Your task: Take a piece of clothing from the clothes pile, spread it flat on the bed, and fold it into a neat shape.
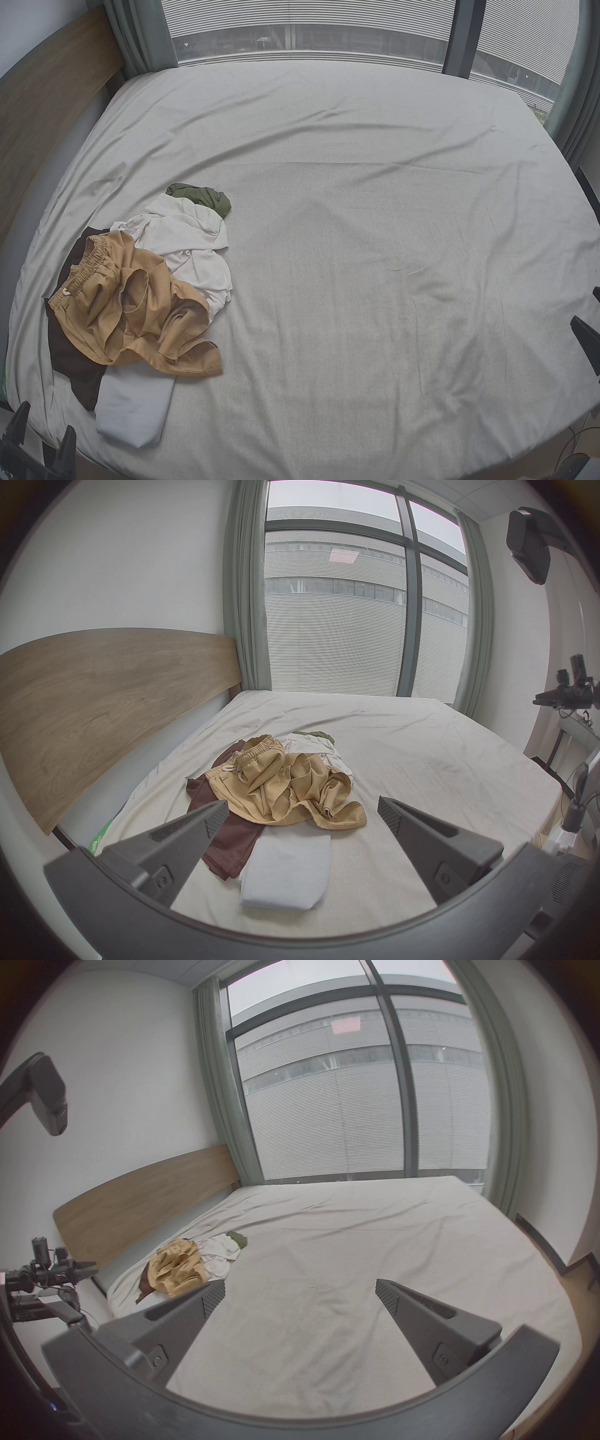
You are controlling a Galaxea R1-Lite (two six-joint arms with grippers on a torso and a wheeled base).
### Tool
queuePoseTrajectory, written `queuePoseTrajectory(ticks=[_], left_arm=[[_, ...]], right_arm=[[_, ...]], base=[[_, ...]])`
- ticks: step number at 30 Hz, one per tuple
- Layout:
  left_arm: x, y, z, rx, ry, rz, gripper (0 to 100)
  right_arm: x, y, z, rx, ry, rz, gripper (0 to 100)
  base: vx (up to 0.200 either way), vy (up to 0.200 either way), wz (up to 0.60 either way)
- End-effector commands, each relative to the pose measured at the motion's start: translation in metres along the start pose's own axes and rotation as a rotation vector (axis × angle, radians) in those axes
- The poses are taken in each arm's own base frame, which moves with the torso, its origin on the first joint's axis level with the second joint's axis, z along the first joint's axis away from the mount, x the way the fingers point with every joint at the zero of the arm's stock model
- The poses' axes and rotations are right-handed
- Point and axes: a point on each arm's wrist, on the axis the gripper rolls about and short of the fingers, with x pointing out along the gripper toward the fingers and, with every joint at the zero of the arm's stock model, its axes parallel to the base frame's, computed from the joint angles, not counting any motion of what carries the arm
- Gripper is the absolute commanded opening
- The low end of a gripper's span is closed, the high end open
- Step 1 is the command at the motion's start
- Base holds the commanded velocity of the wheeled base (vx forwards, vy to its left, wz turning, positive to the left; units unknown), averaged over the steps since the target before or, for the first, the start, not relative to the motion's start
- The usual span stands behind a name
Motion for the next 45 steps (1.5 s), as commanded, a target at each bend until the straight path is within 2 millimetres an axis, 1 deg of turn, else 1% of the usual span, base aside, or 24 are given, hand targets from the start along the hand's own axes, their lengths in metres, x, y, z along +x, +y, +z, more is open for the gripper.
queuePoseTrajectory(ticks=[1, 2, 3, 8, 9, 10, 11, 12, 16, 21, 22, 26, 27, 28, 30, 36, 37, 38, 42, 45], left_arm=[[0.0, 0.0, -0.005, 0.0, 0.001, 0.001, 100], [0.0, 0.0, -0.005, 0.0, 0.001, 0.001, 100], [0.0, 0.0, -0.005, 0.0, 0.001, 0.001, 100], [0.0, 0.0, -0.005, 0.001, 0.001, 0.001, 100], [0.0, 0.0, -0.005, 0.001, 0.001, 0.001, 100], [0.0, 0.0, -0.005, 0.001, 0.001, 0.001, 100], [0.0, 0.0, -0.005, 0.001, 0.001, 0.001, 100], [0.0, 0.0, -0.005, 0.0, 0.001, 0.001, 100], [0.0, 0.0, -0.005, 0.001, 0.001, 0.001, 100], [0.0, 0.0, -0.005, 0.0, 0.001, 0.001, 100], [0.0, 0.0, -0.005, 0.001, 0.001, 0.001, 100], [0.0, 0.0, -0.005, 0.001, 0.001, 0.001, 100], [0.0, 0.0, -0.005, 0.001, 0.001, 0.001, 100], [0.0, 0.0, -0.005, 0.001, 0.001, 0.001, 100], [0.0, 0.0, -0.005, 0.001, 0.001, 0.001, 100], [0.0, 0.0, -0.005, 0.001, 0.001, 0.001, 100], [0.0, 0.0, -0.005, 0.001, 0.001, 0.001, 100], [0.0, 0.0, -0.005, 0.001, 0.001, 0.001, 100], [0.0, 0.0, -0.005, 0.004, 0.003, -0.001, 100], [0.0, 0.0, -0.005, 0.003, 0.003, -0.001, 100]], right_arm=[[0.039, 0.007, 0.012, 0.067, 0.105, 0.13, 100], [0.04, 0.008, 0.013, 0.07, 0.105, 0.133, 100], [0.049, 0.012, 0.019, 0.108, 0.118, 0.171, 100], [0.073, 0.021, 0.03, 0.158, 0.154, 0.245, 100], [0.073, 0.021, 0.03, 0.158, 0.154, 0.245, 100], [0.083, 0.024, 0.03, 0.158, 0.173, 0.258, 100], [0.083, 0.024, 0.03, 0.158, 0.173, 0.258, 100], [0.097, 0.029, 0.03, 0.157, 0.18, 0.279, 100], [0.126, 0.04, 0.025, 0.157, 0.189, 0.319, 100], [0.166, 0.054, 0.014, 0.178, 0.219, 0.394, 100], [0.168, 0.055, 0.013, 0.182, 0.22, 0.398, 100], [0.189, 0.072, 0.016, 0.226, 0.237, 0.443, 100], [0.197, 0.078, 0.015, 0.23, 0.248, 0.454, 100], [0.197, 0.078, 0.015, 0.23, 0.248, 0.454, 100], [0.208, 0.088, 0.009, 0.226, 0.274, 0.476, 100], [0.231, 0.107, -0.008, 0.217, 0.33, 0.5, 100], [0.231, 0.107, -0.008, 0.217, 0.33, 0.5, 100], [0.24, 0.115, -0.009, 0.214, 0.332, 0.515, 100], [0.25, 0.127, -0.011, 0.211, 0.338, 0.534, 100], [0.263, 0.139, -0.024, 0.206, 0.369, 0.547, 100]], base=[[0.0, 0.0, 0.0], [0.0, 0.0, 0.0], [0.0, 0.0, 0.0], [0.0, 0.0, 0.0], [0.0, 0.0, 0.0], [0.0, 0.0, 0.0], [0.0, 0.0, 0.0], [0.0, 0.0, 0.0], [0.0, 0.0, 0.0], [0.0, 0.0, 0.0], [0.0, 0.0, 0.0], [0.0, 0.0, 0.0], [0.0, 0.0, 0.0], [0.0, 0.0, 0.0], [0.0, 0.0, 0.0], [0.0, 0.0, 0.0], [0.0, 0.0, 0.0], [0.0, 0.0, 0.0], [0.0, 0.0, 0.0], [0.0, 0.0, 0.0]])
